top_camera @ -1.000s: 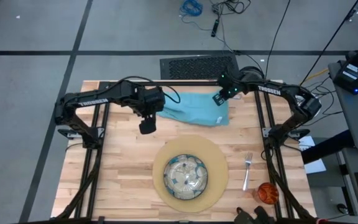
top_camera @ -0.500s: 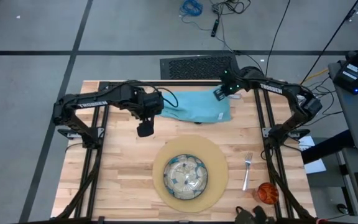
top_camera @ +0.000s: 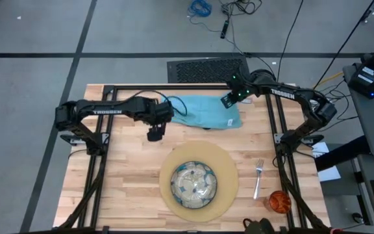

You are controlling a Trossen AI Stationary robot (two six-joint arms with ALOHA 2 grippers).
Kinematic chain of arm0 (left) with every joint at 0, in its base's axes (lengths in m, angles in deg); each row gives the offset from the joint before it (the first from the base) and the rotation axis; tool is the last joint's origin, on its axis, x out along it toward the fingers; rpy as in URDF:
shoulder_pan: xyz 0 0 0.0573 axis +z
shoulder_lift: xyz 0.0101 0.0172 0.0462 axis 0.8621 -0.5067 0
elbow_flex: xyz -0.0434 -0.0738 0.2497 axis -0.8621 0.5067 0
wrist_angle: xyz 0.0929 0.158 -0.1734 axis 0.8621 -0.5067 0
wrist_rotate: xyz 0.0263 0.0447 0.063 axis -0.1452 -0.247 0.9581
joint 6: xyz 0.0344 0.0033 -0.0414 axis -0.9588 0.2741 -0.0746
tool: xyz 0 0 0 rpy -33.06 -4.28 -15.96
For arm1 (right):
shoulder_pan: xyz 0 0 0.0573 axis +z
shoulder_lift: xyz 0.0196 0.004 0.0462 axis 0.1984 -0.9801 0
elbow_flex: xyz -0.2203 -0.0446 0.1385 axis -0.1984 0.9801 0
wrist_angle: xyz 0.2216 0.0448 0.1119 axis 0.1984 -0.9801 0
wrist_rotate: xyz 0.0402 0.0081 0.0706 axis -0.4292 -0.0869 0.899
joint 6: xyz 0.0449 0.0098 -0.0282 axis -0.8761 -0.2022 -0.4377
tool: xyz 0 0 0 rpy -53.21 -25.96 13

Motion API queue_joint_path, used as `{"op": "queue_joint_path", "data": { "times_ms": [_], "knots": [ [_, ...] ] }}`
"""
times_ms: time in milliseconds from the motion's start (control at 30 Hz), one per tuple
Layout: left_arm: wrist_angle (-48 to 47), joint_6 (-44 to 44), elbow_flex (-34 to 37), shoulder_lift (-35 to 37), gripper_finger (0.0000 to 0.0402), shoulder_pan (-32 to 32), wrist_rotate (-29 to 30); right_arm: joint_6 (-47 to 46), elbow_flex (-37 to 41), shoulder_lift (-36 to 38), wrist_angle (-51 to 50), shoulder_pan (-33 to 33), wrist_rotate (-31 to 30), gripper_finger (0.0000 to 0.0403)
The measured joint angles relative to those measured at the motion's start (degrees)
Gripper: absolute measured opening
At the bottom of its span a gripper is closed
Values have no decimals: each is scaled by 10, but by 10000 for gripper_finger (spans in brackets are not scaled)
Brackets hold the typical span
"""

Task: Set table place
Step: Fold the blue napkin

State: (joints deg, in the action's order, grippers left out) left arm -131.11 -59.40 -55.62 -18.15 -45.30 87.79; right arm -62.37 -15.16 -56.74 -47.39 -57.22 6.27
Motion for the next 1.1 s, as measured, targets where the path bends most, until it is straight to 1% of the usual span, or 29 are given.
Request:
{"op": "queue_joint_path", "data": {
  "times_ms": [33,100,167,233,300,467,667,700,767,800,833,933,1100],
  "knots": [
    [12,-7,7,0,249,12,12,0,0,0,-1,0,14,48],
    [44,-17,16,-1,249,35,18,5,0,0,2,-3,43,63],
    [72,-27,23,0,249,55,18,9,0,0,17,-2,90,79],
    [79,-33,26,-4,249,70,8,9,0,5,34,0,137,98],
    [84,-41,26,-15,249,76,0,7,0,14,53,-1,167,119],
    [76,-70,26,-61,249,58,18,7,0,43,58,-1,214,169],
    [104,-102,26,-131,249,25,66,7,0,71,61,9,306,230],
    [111,-102,26,-143,249,22,84,0,0,75,65,13,314,239],
    [136,-101,26,-161,249,19,145,-3,0,80,65,22,316,252],
    [138,-102,26,-168,249,18,166,-3,0,80,64,26,316,257],
    [139,-102,26,-174,249,18,173,-3,0,80,64,31,316,260],
    [148,-101,26,-192,249,18,154,-1,0,80,64,41,314,262],
    [195,-116,25,-215,249,18,189,3,0,80,72,51,314,261]
  ]
}}
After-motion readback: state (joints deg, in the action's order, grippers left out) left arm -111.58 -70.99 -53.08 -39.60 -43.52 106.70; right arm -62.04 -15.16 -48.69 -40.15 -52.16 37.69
